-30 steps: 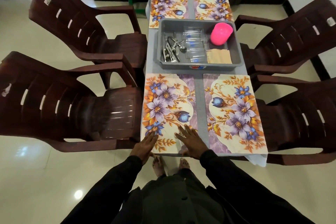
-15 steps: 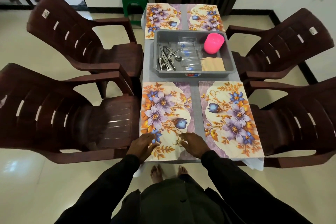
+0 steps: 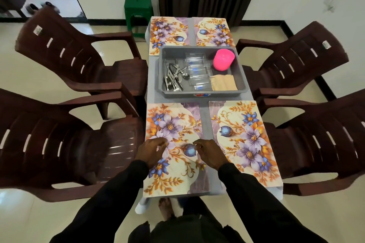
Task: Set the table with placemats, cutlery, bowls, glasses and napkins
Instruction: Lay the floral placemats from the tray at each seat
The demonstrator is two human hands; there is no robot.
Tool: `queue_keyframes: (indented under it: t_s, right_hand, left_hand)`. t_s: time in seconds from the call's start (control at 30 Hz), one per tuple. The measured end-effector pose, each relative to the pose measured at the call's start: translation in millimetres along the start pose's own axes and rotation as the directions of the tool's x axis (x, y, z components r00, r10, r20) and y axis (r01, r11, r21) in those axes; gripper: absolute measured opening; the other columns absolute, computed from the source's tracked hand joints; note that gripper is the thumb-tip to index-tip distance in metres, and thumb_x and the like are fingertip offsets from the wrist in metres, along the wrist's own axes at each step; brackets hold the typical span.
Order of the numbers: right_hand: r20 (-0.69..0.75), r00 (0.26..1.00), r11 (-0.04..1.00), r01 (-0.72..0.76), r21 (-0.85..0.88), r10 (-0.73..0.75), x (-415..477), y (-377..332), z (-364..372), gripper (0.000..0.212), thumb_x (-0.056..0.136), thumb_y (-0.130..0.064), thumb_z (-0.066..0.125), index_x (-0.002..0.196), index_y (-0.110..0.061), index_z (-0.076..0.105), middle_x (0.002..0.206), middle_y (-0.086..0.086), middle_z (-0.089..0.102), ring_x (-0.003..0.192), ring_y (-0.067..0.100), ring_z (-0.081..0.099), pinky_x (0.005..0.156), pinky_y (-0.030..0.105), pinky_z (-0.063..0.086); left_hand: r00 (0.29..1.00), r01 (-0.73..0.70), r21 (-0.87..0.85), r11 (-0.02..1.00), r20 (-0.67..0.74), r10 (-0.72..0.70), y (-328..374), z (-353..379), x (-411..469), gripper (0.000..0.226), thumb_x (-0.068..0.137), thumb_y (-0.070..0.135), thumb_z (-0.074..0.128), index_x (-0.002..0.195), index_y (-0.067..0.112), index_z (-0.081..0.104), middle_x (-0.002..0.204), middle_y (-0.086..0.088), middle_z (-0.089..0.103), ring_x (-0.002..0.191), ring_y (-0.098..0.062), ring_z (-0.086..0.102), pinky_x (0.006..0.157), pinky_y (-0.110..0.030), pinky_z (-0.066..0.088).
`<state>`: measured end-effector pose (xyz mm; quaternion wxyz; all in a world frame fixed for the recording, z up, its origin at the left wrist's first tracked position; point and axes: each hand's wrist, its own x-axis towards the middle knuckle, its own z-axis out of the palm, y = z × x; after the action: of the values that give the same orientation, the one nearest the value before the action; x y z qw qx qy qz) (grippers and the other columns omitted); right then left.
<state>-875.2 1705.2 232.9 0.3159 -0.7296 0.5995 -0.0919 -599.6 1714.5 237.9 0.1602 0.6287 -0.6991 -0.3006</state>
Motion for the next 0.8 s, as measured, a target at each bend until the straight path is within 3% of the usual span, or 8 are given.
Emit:
queue_keyframes:
  t_s: [0.33,0.53,0.7,0.8]
  right_hand:
    - [0.013,1.0,0.993,0.007,0.117,-0.008,57.2,20.7,-16.9,0.024,0.1,-0.019,0.059,0.121,-0.016,0.071,0.111,0.0,0.076,0.103,0.02,0.07,0.092,0.036,0.057]
    - [0.03,1.0,0.976,-0.006,0.217,-0.001,83.7,18.1,-20.4,0.027,0.101,-0.017,0.054,0.121,-0.018,0.072,0.117,0.0,0.074,0.105,0.016,0.068,0.096,0.03,0.055]
    - [0.033,0.999,0.971,-0.008,0.239,0.0,93.8,19.5,-21.9,0.027,0.1,-0.016,0.057,0.121,-0.018,0.073,0.12,-0.001,0.073,0.107,0.014,0.068,0.096,0.024,0.053]
    - [0.053,0.998,0.966,0.005,0.258,-0.02,98.3,26.3,-24.9,0.028,0.1,-0.016,0.056,0.123,-0.018,0.072,0.119,0.0,0.074,0.106,0.013,0.068,0.097,0.028,0.054]
  left_hand:
    - [0.999,0.051,-0.049,0.997,0.0,-0.051,12.7,-9.0,56.2,0.026,0.103,0.031,0.056,0.117,0.017,0.073,0.117,-0.001,0.075,0.099,-0.02,0.071,0.086,-0.038,0.059]
    - [0.991,0.131,-0.124,0.984,-0.004,-0.133,15.0,-10.0,62.0,0.041,0.098,0.048,0.05,0.121,0.021,0.071,0.114,0.001,0.075,0.097,-0.016,0.07,0.087,-0.039,0.059]
    - [0.988,0.151,-0.151,0.977,-0.019,-0.155,18.9,-12.5,65.6,0.037,0.098,0.044,0.055,0.121,0.02,0.073,0.113,0.001,0.076,0.095,-0.013,0.071,0.086,-0.038,0.06]
    - [0.984,0.159,-0.162,0.974,-0.049,-0.169,18.8,-6.7,72.4,0.028,0.099,0.035,0.061,0.119,0.019,0.073,0.11,0.002,0.076,0.093,-0.013,0.072,0.085,-0.038,0.061]
